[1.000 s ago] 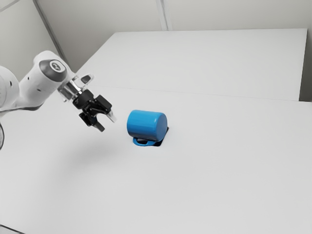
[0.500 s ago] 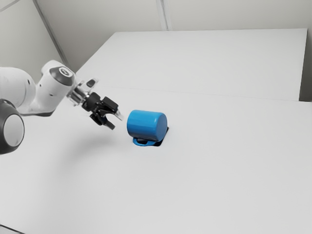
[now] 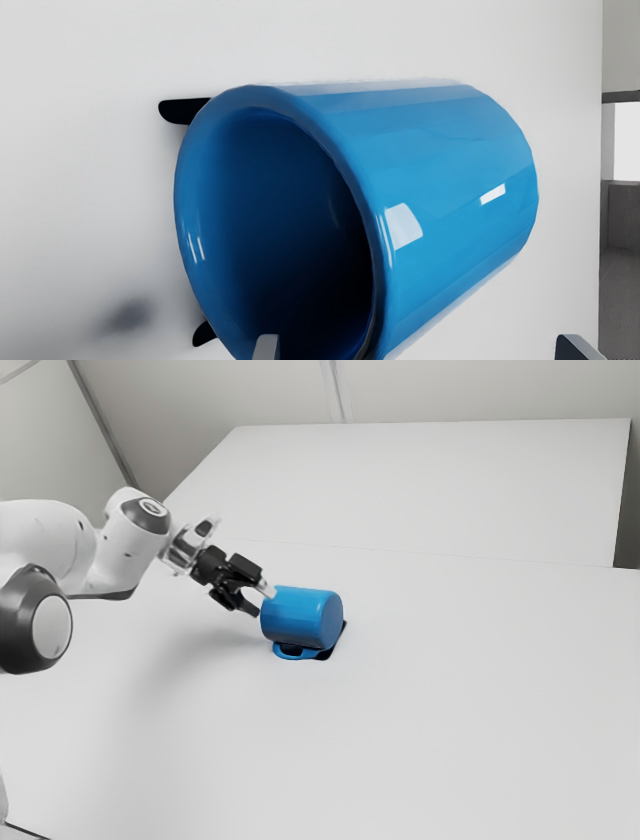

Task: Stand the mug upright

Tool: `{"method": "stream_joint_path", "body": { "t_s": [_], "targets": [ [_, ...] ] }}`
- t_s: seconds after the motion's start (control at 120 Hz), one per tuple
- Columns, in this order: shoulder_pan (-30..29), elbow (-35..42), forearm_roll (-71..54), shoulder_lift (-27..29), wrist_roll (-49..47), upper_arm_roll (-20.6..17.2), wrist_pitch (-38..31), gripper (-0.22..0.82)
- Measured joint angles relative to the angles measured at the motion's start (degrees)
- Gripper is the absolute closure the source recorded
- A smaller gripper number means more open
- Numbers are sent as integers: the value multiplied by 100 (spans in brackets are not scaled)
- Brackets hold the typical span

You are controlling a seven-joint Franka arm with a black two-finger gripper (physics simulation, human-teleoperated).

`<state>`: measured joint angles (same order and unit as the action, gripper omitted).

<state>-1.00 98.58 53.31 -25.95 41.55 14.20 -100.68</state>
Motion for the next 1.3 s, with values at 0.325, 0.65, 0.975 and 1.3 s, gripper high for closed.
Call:
{"method": "stream_joint_path", "body": {
  "t_s": [0.325,0.65,0.975,1.3],
  "targets": [
    [12,23,249,-130,-76,-170,11,0],
    [19,18,300,-75,-199,-313,18,29],
    [22,-225,277,-35,-328,-575,-21,61],
    [23,-475,182,-9,-531,-631,-16,70]
  ]
}}
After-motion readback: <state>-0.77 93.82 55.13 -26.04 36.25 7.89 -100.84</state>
